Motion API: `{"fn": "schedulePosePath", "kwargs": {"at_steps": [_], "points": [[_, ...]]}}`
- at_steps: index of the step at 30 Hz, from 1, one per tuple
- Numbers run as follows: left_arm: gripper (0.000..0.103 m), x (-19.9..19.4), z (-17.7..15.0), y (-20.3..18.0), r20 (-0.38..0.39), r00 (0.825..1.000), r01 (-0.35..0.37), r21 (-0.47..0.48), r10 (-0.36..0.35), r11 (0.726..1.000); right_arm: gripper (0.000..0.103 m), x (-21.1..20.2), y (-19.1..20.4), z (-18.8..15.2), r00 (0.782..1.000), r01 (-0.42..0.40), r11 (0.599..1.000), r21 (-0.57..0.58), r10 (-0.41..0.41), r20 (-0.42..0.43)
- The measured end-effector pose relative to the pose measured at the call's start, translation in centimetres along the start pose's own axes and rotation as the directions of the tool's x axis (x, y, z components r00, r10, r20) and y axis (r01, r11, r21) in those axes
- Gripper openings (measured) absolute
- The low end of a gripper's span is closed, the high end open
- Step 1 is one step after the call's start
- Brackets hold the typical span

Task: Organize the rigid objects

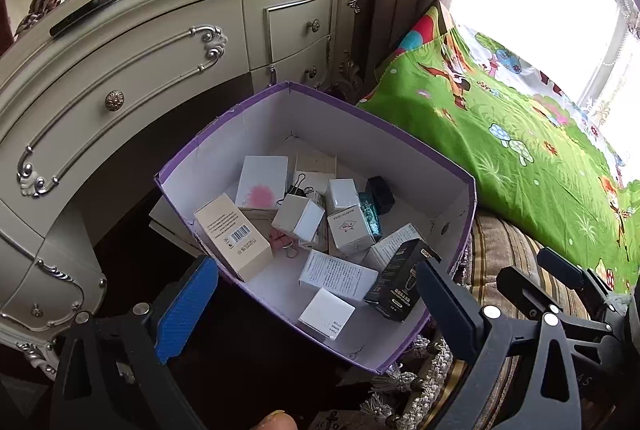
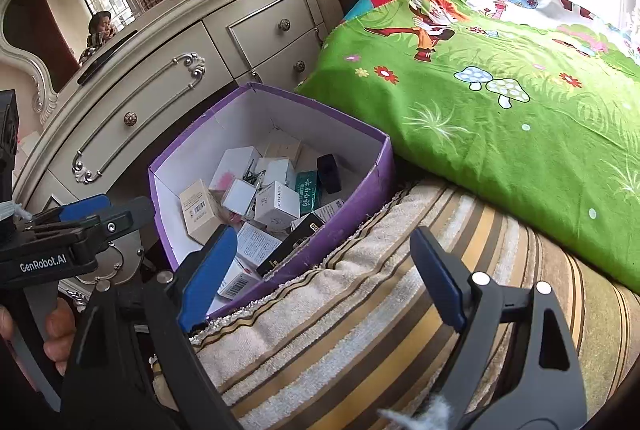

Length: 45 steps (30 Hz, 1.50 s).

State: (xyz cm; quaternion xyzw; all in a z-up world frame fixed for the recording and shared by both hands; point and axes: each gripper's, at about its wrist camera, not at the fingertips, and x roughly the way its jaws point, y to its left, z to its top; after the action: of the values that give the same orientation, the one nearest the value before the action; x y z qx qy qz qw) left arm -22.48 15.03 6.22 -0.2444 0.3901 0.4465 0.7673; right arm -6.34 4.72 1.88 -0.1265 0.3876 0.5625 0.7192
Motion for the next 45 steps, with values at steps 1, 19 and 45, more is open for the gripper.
{"fn": "schedulePosePath", "kwargs": {"at_steps": [1, 19, 45], "points": [[0.100, 0.1, 0.1, 0.0, 0.000, 1.000, -0.007, -0.001, 0.007, 1.000, 0.090, 0.0, 0.2, 0.0, 1.000, 0.004, 1.000, -0.009, -0.004, 0.000], [0.101, 0.9, -0.4, 0.5, -0.016, 0.998, -0.061, -0.001, 0.061, 0.998, 0.090, 0.2, 0.8, -0.3, 1.000, 0.008, 0.999, -0.045, -0.008, 0.004], [0.101, 1.1, -0.6, 0.3, -0.024, 0.998, -0.052, 0.003, 0.052, 0.999, 0.090, 0.3, 0.7, -0.2, 1.000, 0.008, 0.999, -0.044, -0.008, 0.004]]}}
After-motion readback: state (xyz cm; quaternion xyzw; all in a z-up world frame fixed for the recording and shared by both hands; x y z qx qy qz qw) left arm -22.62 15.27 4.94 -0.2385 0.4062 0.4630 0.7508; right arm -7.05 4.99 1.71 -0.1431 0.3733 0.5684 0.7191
